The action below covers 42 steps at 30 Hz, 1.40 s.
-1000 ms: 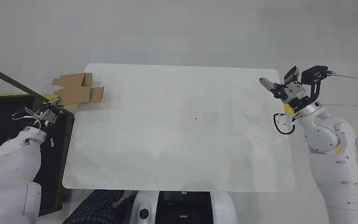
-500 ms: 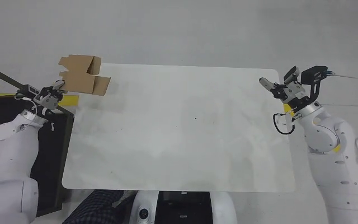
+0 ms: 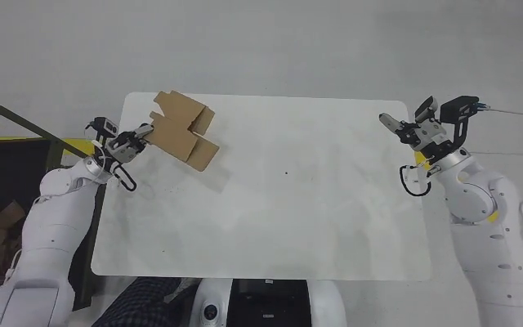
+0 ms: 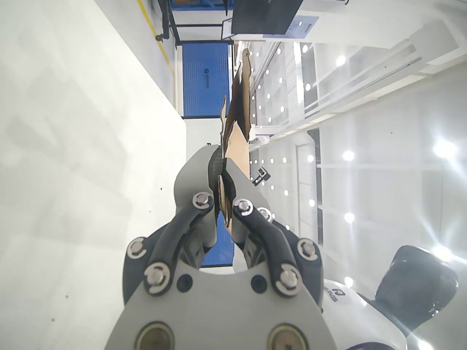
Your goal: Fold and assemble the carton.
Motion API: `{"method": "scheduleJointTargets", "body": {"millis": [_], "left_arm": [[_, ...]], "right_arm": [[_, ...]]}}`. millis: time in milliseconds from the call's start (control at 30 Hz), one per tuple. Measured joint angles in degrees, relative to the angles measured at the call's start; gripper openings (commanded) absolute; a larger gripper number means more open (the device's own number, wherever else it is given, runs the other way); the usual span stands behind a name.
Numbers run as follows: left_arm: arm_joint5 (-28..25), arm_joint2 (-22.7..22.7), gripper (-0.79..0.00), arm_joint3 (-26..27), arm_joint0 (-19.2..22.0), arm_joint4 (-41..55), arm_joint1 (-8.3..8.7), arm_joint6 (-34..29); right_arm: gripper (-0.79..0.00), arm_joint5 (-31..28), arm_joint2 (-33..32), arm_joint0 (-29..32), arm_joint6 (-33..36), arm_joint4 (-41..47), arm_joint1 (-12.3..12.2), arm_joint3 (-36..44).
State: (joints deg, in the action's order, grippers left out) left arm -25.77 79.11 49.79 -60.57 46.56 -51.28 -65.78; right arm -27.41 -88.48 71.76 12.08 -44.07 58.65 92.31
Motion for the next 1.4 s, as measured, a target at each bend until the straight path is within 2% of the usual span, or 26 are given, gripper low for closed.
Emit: {"method": "scheduleJointTargets", "body": {"millis": [333,433,600,1400], "left_arm": [[1.7,-2.3,-0.785,22.2,-10.5,-8.5,-0.56,11.4],[2.3,-2.2,-0.785,27.7,-12.8,-10.8,-0.59,13.9],[3.4,-2.1,-0.785,33.7,-14.9,-14.0,-0.65,16.6],[3.7,-2.1,-0.785,34.6,-15.2,-14.6,-0.65,16.6]], "right_arm": [[0.000,0.0,0.0,0.0,0.0,0.0,0.0,0.0],[0.000,0.0,0.0,0.0,0.0,0.0,0.0,0.0],[0.000,0.0,0.0,0.0,0.0,0.0,0.0,0.0],[0.000,0.0,0.0,0.0,0.0,0.0,0.0,0.0]]}}
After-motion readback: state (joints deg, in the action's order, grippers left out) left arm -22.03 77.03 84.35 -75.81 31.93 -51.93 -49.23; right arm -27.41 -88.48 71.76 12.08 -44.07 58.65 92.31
